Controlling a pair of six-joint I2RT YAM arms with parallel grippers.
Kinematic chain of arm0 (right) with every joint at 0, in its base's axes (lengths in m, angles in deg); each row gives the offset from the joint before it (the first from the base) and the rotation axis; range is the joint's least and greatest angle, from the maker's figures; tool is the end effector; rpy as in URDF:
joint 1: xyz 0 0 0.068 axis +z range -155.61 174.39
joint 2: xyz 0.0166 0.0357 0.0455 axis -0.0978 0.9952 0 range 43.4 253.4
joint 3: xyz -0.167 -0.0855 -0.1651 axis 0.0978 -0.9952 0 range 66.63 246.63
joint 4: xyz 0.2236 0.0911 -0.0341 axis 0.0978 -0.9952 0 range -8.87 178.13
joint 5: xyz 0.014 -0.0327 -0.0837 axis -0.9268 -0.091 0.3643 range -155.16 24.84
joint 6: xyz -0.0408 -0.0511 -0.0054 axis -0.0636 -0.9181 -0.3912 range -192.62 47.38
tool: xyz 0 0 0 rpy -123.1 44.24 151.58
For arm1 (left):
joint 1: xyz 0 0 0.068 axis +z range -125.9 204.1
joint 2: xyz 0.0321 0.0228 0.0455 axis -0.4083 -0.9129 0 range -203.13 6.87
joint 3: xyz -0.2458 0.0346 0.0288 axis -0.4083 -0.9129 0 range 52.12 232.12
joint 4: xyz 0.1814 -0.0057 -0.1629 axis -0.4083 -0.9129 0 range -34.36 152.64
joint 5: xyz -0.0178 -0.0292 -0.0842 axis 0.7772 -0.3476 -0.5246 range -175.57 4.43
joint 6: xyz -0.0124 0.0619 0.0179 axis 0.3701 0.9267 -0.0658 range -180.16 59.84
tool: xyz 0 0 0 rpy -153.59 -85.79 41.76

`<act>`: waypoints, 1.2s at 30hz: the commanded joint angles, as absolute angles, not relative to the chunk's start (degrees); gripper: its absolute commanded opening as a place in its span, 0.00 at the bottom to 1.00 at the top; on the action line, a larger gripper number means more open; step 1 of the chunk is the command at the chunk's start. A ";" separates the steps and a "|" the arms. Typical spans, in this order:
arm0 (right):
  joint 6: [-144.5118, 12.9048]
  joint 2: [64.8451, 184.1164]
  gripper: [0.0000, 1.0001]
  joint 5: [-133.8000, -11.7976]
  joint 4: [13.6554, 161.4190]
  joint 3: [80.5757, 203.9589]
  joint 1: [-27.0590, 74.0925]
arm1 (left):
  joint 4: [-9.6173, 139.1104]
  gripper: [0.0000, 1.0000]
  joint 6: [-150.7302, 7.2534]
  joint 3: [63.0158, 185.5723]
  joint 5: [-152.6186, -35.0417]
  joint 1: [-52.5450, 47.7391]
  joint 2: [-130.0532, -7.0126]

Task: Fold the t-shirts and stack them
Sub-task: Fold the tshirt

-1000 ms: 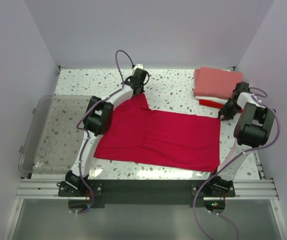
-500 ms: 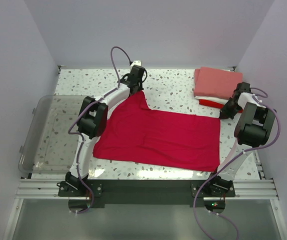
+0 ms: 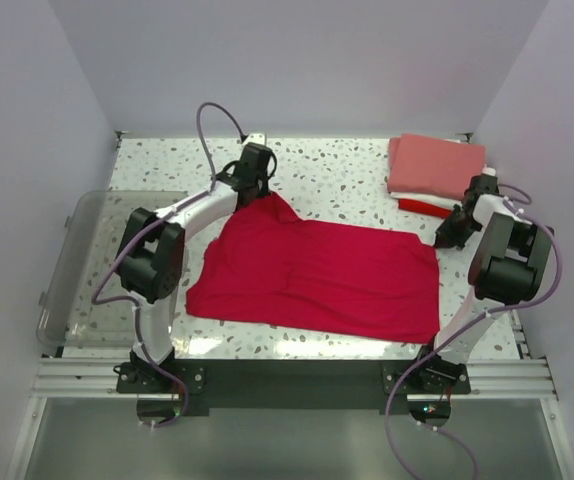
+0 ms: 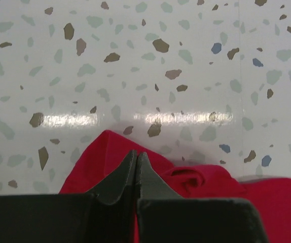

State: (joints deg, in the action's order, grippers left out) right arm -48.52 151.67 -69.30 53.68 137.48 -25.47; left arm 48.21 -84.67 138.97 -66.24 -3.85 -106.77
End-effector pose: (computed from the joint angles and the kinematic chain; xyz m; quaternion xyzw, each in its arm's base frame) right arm 0.3308 -0.1155 0.1326 0.3641 0.9173 0.0415 0.1560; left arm 0.3945 -0.1898 0.2043 -0.0424 0.8995 -0.0428 0.4327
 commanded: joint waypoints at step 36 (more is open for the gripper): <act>-54.86 124.35 0.02 -58.30 38.30 127.01 -25.03 | 42.26 0.00 -91.97 98.19 -66.58 -4.12 -58.35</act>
